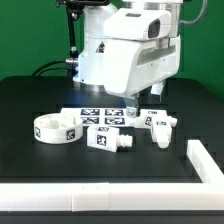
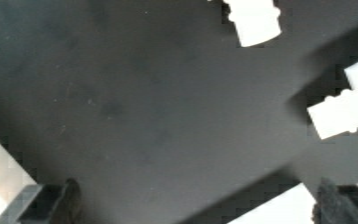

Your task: Assemble stool

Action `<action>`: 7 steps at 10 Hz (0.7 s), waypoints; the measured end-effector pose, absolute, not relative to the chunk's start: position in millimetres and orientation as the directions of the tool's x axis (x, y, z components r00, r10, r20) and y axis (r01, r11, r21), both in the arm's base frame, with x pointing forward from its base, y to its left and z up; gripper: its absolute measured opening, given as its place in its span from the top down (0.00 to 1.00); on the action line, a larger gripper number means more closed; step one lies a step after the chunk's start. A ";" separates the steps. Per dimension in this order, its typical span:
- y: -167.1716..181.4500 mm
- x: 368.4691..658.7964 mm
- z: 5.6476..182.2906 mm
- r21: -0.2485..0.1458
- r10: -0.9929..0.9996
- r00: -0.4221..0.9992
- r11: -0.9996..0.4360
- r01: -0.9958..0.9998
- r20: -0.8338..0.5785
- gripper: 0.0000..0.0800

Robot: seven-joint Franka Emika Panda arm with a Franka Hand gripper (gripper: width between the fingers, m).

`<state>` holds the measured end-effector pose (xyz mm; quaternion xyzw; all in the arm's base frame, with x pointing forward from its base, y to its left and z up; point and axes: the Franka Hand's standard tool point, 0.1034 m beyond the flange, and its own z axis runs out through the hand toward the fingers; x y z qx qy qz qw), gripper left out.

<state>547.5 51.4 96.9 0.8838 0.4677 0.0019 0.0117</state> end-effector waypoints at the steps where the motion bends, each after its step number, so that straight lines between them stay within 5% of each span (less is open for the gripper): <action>1: 51.4 547.5 96.9 0.022 0.827 0.563 -0.562 0.827 -0.007 0.19; 4: 49.5 546.8 94.2 0.022 0.834 0.552 -0.552 0.834 -0.006 0.19; 7: -2.2 521.4 86.9 0.023 0.891 0.453 -0.452 0.891 -0.025 0.19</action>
Offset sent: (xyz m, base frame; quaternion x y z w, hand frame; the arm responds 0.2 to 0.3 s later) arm 0.0000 0.0000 0.0000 0.0000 0.0000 0.0000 1.0000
